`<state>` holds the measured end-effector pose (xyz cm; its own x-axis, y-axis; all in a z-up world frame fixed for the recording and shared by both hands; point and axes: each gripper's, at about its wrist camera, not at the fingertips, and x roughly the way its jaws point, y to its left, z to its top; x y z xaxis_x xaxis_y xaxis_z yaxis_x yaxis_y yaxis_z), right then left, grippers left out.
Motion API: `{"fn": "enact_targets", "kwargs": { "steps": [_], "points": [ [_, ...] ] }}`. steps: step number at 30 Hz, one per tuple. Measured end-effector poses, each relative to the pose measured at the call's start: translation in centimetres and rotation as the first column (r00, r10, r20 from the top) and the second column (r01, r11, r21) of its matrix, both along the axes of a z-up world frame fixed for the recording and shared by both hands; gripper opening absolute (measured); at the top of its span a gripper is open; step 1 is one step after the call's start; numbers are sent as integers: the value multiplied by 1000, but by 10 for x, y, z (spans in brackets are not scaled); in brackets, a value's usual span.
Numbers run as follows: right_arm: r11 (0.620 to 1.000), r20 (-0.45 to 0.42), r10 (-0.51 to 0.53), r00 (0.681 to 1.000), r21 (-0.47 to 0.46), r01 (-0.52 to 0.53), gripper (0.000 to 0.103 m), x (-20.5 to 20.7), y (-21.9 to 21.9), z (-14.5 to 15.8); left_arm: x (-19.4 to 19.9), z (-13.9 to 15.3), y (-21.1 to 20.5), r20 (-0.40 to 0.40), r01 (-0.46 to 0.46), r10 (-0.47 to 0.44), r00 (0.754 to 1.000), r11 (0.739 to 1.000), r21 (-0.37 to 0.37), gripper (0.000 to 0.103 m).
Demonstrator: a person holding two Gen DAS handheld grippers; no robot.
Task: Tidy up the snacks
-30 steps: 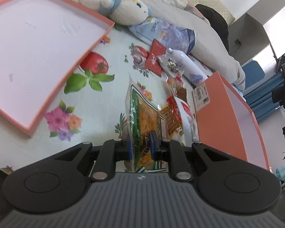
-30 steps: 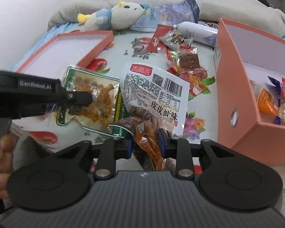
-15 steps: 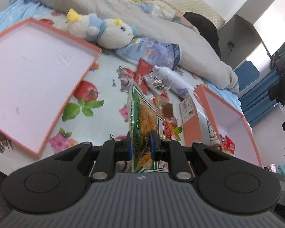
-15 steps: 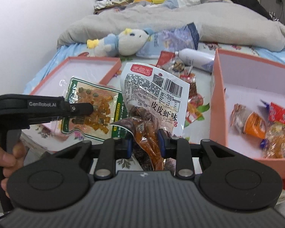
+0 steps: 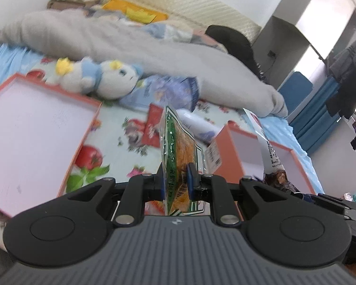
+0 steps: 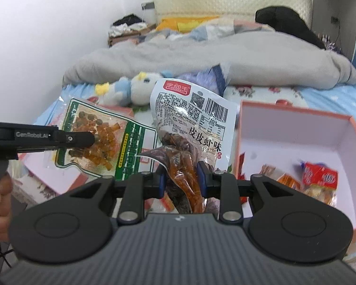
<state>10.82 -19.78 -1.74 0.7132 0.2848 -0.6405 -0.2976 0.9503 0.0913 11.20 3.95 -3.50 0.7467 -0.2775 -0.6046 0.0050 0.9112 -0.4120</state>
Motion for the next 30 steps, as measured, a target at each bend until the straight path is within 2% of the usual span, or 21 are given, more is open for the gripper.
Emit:
{"fn": "enact_targets", "kwargs": {
  "steps": [3, 7, 10, 16, 22, 24, 26, 30],
  "points": [
    [1000, 42, -17, 999, 7, 17, 30, 6, -11, 12, 9, 18, -12, 33, 24, -24, 999, 1000, 15, 19],
    [998, 101, -33, 994, -47, 38, 30, 16, -25, 28, 28, 41, -30, 57, 63, -65, 996, 998, 31, 19],
    [997, 134, -56, 989, -53, 64, 30, 24, -41, 41, 40, 56, -46, 82, 84, -87, 993, 996, 41, 19],
    [990, 174, -122, 977, -45, 131, 30, 34, -76, 55, 66, 73, -84, 109, 143, -148, 983, 988, 49, 19],
    [981, 130, -172, 977, -68, 181, 30, 57, -107, 46, 98, 62, -129, 62, 208, -211, 976, 977, 44, 19],
    [979, 87, -189, 978, -64, 195, 30, 67, -121, 37, 110, 53, -143, 26, 233, -233, 972, 972, 12, 19],
    [976, 47, -203, 978, -66, 205, 30, 76, -134, 26, 121, 44, -161, -4, 253, -253, 968, 967, 22, 19],
    [964, -1, -233, 973, -132, 230, 30, 86, -152, 1, 141, 22, -192, -61, 307, -304, 951, 951, 29, 19]
  ]
}}
